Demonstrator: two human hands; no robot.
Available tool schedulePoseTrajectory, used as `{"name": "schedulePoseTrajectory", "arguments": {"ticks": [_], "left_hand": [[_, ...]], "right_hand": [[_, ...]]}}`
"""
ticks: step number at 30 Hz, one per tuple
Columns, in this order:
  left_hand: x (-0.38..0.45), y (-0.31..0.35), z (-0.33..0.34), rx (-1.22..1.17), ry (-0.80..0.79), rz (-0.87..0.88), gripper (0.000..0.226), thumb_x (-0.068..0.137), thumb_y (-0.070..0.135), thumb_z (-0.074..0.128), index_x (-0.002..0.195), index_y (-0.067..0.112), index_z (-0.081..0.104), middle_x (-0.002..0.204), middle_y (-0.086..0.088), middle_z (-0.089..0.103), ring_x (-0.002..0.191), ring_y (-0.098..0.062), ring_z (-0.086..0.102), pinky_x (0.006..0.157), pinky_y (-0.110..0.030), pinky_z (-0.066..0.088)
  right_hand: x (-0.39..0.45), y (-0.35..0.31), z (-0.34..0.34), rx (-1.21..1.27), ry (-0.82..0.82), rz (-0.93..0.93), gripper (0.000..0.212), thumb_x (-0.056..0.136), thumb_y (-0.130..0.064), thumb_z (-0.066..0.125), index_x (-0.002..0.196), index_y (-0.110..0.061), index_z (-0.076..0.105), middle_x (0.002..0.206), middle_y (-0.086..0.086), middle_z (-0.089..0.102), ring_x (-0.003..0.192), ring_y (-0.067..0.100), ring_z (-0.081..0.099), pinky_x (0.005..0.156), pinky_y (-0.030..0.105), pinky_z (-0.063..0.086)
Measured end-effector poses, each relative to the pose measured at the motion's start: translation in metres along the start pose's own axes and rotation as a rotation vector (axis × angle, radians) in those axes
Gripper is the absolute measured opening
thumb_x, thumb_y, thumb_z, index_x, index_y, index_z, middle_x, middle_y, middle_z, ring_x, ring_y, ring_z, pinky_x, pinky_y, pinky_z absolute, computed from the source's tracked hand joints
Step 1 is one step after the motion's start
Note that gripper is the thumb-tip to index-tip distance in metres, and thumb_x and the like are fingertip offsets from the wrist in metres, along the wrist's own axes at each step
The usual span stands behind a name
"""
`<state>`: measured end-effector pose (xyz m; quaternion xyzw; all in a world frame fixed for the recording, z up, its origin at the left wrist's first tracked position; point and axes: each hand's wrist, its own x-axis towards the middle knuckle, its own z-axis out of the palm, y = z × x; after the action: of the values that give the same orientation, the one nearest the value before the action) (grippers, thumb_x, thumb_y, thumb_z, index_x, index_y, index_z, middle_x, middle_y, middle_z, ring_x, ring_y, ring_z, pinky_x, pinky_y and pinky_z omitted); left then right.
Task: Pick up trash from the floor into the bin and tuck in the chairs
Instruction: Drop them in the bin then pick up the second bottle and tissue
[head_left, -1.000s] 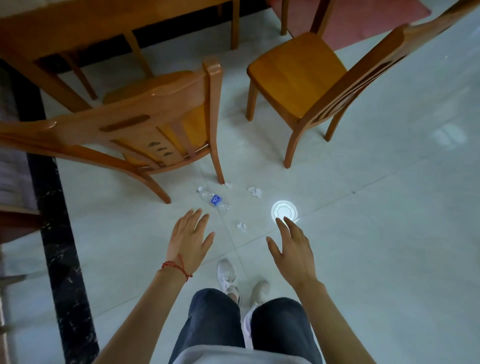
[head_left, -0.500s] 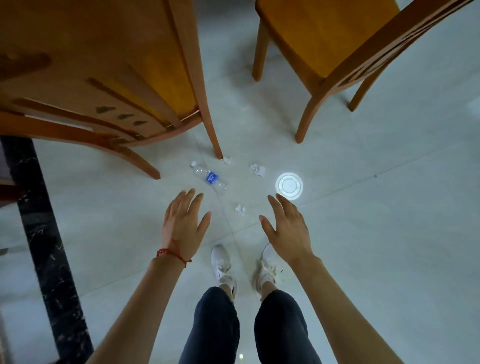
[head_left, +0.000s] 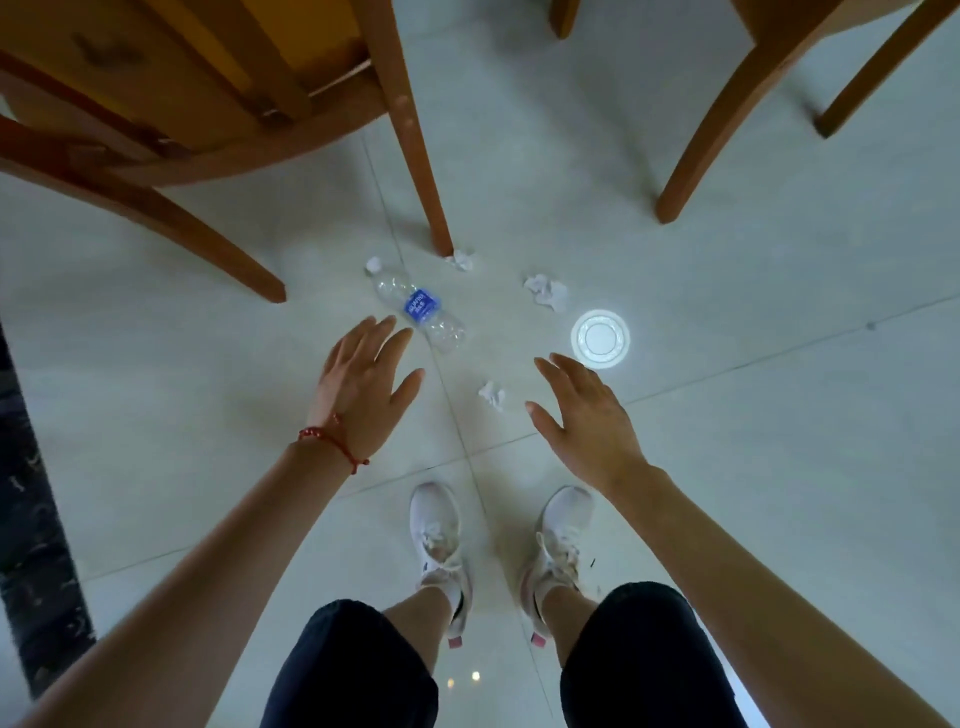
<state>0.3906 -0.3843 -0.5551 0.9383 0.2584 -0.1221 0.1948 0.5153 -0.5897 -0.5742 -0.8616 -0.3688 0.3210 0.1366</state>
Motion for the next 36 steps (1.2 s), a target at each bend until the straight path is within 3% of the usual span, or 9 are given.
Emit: {"name": "schedulePoseTrajectory", "arguments": {"ticks": [8,12,18,23,27,30,33,36], "left_hand": [[0.042,-0.05,0.113,0.009,-0.052,0.045,0.064,0.083,0.043,0.029,0.121,-0.002,0.054,0.129,-0.024,0.052,0.124,-0.041,0.044,0.1,-0.051,0.036],[0.06,-0.07,0.165,-0.062,-0.046,0.029,0.064,0.083,0.045,0.03,0.122,0.0,0.053,0.131,-0.023,0.051,0.125,-0.039,0.043,0.1,-0.049,0.036],[0.079,-0.094,0.233,-0.08,-0.012,0.072,0.058,0.084,0.042,0.036,0.119,0.002,0.056,0.128,-0.021,0.054,0.122,-0.04,0.046,0.096,-0.052,0.04],[0.083,-0.106,0.268,-0.103,0.088,0.071,0.054,0.084,0.039,0.039,0.119,0.002,0.056,0.127,-0.021,0.056,0.121,-0.04,0.048,0.098,-0.049,0.036],[0.084,-0.115,0.29,-0.117,0.166,0.074,0.05,0.085,0.036,0.042,0.118,0.001,0.056,0.123,-0.022,0.058,0.118,-0.04,0.05,0.097,-0.05,0.037],[0.084,-0.119,0.305,-0.16,0.192,0.042,0.054,0.089,0.043,0.04,0.118,0.0,0.056,0.123,-0.023,0.058,0.118,-0.04,0.05,0.097,-0.051,0.04],[0.084,-0.118,0.316,-0.209,0.185,0.008,0.057,0.088,0.045,0.039,0.118,0.0,0.056,0.124,-0.022,0.057,0.119,-0.04,0.049,0.098,-0.051,0.04],[0.081,-0.119,0.321,-0.184,0.207,0.053,0.053,0.089,0.043,0.04,0.117,0.002,0.056,0.123,-0.022,0.058,0.118,-0.038,0.05,0.097,-0.049,0.04]], "right_hand": [[0.053,0.069,0.102,-0.092,-0.006,-0.144,0.048,0.089,-0.033,0.05,0.131,-0.01,0.046,0.135,0.016,0.051,0.119,0.033,0.052,0.092,0.043,0.046],[0.082,0.105,0.139,-0.086,0.006,-0.219,0.049,0.086,-0.04,0.043,0.125,-0.012,0.053,0.128,0.011,0.058,0.113,0.028,0.058,0.086,0.039,0.049],[0.12,0.14,0.189,0.061,0.081,-0.274,0.046,0.085,-0.034,0.056,0.127,-0.016,0.052,0.131,0.003,0.055,0.117,0.008,0.042,0.09,0.024,0.04],[0.14,0.147,0.232,0.302,0.088,-0.215,0.049,0.082,-0.024,0.066,0.128,-0.015,0.051,0.132,0.0,0.053,0.118,0.006,0.043,0.097,0.008,0.029],[0.149,0.145,0.261,0.386,0.123,-0.208,0.055,0.076,-0.04,0.061,0.124,-0.014,0.054,0.127,-0.001,0.055,0.114,0.006,0.047,0.094,-0.001,0.025],[0.156,0.147,0.279,0.36,0.157,-0.227,0.06,0.074,-0.051,0.053,0.122,-0.016,0.057,0.126,-0.001,0.058,0.113,0.013,0.05,0.094,0.003,0.027],[0.165,0.148,0.286,0.301,0.189,-0.277,0.056,0.073,-0.049,0.054,0.119,-0.018,0.059,0.122,-0.001,0.06,0.11,0.017,0.05,0.092,0.021,0.038],[0.172,0.149,0.291,0.214,0.207,-0.388,0.051,0.074,-0.047,0.06,0.117,-0.02,0.06,0.118,0.001,0.062,0.105,0.014,0.046,0.09,0.025,0.041]]}}
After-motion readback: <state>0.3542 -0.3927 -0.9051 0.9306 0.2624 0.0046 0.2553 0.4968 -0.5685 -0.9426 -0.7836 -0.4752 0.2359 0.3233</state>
